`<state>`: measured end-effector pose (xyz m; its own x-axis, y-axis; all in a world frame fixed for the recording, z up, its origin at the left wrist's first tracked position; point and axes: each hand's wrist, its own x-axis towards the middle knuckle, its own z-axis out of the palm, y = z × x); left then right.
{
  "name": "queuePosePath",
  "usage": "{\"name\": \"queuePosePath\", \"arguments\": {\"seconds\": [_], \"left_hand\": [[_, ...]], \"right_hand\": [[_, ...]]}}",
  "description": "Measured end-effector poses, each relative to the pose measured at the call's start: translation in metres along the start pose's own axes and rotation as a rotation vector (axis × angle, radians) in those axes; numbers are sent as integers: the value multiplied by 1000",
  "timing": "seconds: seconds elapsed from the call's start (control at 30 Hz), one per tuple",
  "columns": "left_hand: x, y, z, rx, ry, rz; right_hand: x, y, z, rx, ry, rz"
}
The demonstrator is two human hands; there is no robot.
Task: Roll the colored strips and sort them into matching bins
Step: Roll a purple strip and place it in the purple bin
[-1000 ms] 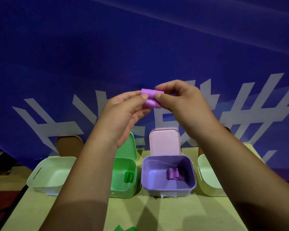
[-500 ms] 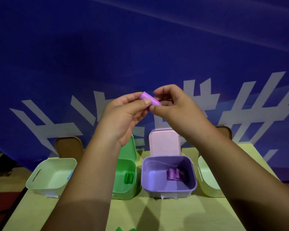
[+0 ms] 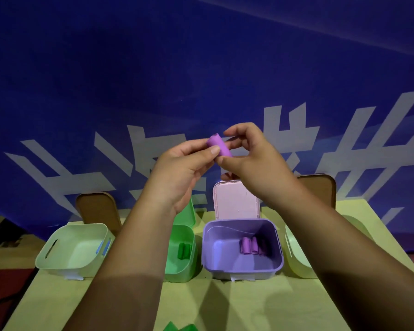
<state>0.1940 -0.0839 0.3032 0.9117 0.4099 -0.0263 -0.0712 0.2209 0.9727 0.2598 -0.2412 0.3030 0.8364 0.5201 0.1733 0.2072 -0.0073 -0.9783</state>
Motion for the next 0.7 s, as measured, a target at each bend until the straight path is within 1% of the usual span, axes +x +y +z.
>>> {"name": "queuePosePath", "arguments": {"seconds": [0.23,0.37,0.7], "left_hand": [[22,-56,-3,177,17,-102],[32,-106,-6,260,53,-206],[41,-236,-12,288,70,-561]], "right_hand": [[6,54,-2,66,-29,245],[0,100,-4,-4,0,378],[-27,228,0,-238,10,556]]}}
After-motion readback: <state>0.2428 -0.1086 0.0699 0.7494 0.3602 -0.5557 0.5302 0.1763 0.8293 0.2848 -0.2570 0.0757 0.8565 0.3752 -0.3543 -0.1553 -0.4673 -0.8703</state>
